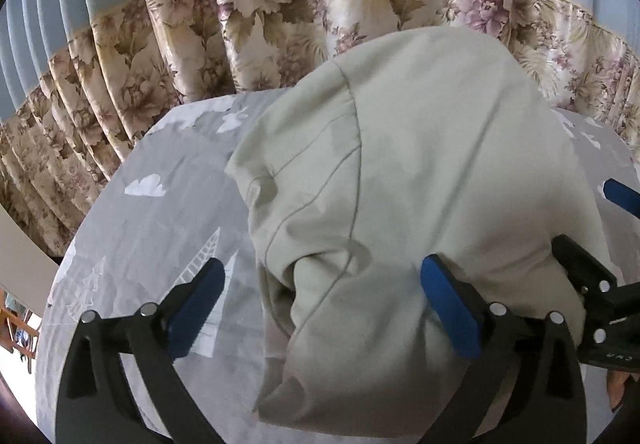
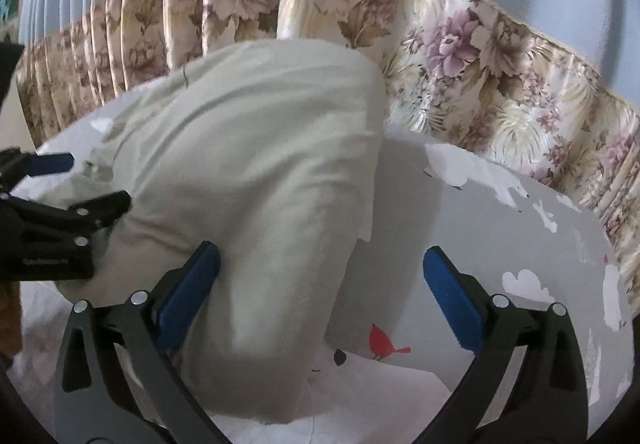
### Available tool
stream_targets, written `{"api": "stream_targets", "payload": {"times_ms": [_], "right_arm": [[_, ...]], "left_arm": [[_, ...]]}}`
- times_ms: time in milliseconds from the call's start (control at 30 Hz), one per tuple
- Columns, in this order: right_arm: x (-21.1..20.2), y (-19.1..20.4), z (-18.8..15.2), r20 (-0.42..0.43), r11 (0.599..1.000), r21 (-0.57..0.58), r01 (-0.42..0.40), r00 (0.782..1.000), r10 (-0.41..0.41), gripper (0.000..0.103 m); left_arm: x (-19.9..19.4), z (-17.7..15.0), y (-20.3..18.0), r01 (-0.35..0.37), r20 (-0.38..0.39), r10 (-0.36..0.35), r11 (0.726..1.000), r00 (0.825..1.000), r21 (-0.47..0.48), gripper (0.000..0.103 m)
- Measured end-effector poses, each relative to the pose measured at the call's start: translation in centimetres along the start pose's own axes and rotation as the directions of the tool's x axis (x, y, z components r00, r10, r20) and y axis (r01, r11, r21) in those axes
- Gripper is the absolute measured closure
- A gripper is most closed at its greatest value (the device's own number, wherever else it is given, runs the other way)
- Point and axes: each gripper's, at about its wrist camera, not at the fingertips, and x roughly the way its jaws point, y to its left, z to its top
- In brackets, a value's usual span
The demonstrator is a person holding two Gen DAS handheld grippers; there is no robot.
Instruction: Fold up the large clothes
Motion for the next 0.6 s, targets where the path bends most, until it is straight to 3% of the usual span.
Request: {"api": "stream_targets", "payload": {"times_ms": [133,267,400,600], "right_arm": [[0.9,0.4,0.3,-0.036,1.000,-0.021,-0.002,0.999,0.001,0.003],[-0.5,-1.3,1.5,-0.045,0.996,0.052,-0.075,0.996,0.077,0.003],[-3.5,-2.3,4.0,0.073,0.996,0.067,-0.056,0.996,0.051,0.003],[-1.1,-4.1,6.8,0.083,0.993,0.113,0.022,0.996,-0.031,0.003]], "left_arm": [[0.2,-0.1,0.5,0.017,0.003,-0.017,1.000,1.000,-0.024,0.002],[-1.2,0.7,1.0,0.044,0.037,-0.042,0.998,0.998,-0.049,0.002],[-2.7,3.4,0.9,0.054,0.090,-0.051,0.998,0.995,-0.033,0.002],[-1.3,7.5,-0.5,0.039,0.096,-0.040,0.999,0.995,0.014,0.002]]}}
